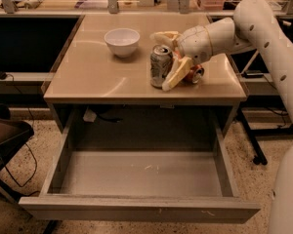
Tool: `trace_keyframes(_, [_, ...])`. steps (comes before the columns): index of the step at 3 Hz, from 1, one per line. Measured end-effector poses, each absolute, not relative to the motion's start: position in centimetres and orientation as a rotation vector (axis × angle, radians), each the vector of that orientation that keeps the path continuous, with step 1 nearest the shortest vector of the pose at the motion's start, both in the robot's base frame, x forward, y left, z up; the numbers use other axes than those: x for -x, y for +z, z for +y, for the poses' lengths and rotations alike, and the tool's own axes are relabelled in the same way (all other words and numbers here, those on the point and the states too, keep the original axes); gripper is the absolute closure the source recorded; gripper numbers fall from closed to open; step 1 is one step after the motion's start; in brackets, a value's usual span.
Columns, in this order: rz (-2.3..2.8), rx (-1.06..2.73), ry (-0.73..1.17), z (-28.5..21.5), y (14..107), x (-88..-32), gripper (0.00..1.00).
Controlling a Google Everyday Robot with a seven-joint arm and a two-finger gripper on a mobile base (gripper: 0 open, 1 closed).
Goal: Place 7up can into top drawer
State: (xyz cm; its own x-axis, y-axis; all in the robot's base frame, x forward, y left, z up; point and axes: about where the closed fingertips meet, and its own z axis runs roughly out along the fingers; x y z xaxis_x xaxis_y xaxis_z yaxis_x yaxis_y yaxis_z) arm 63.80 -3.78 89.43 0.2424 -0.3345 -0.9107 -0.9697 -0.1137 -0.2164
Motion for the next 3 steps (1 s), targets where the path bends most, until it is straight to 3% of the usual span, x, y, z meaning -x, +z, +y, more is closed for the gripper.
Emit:
trace_keyframes(1, [1.239,1.622,0.895,-3.78,89.43,-63.80,0.00])
trace_keyframes(2, [1.239,1.622,0.895,-3.78,89.43,-63.80,0.13])
trace_keyframes(3, [1.239,1.623,0.895,-3.78,89.43,-63.80,0.37])
